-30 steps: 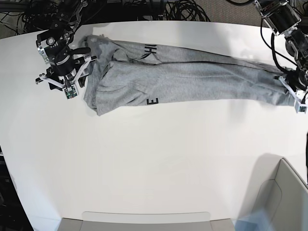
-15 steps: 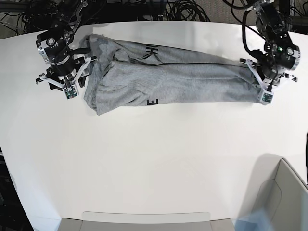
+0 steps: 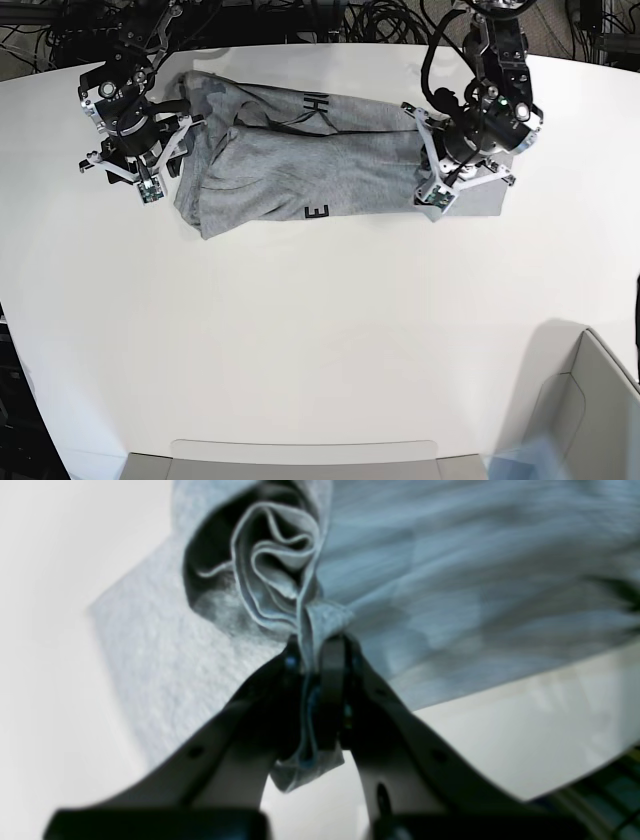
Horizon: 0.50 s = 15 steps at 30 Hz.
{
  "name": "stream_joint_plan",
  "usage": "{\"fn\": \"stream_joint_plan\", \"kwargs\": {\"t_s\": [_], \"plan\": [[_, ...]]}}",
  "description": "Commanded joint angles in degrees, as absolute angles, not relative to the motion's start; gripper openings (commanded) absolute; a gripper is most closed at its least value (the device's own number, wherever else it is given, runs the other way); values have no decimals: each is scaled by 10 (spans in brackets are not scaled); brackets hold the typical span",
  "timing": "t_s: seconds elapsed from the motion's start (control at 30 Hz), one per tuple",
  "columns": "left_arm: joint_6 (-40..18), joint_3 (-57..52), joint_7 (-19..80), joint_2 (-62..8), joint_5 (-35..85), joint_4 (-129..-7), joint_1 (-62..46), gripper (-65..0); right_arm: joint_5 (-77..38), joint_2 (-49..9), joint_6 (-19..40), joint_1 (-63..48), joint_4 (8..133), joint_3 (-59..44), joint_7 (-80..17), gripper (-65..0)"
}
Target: Fold the T-shirt properly
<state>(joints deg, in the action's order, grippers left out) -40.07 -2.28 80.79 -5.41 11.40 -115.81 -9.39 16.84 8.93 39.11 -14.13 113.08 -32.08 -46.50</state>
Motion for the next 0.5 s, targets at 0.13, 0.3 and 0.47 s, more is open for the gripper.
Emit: {"fn": "stream_joint_plan", "kwargs": {"t_s": [0.13, 0.3, 0.47], "plan": [[-400, 31, 800, -31, 117, -1167, -87, -650, 167, 87, 400, -136, 1137, -320, -454, -362], [-378, 65, 800, -27, 116, -1164, -87, -650, 167, 87, 400, -136, 1137, -320, -454, -362], [-297, 86, 800, -30, 116, -1155, -86, -650, 167, 87, 400, -137, 1137, -320, -454, -362]]}}
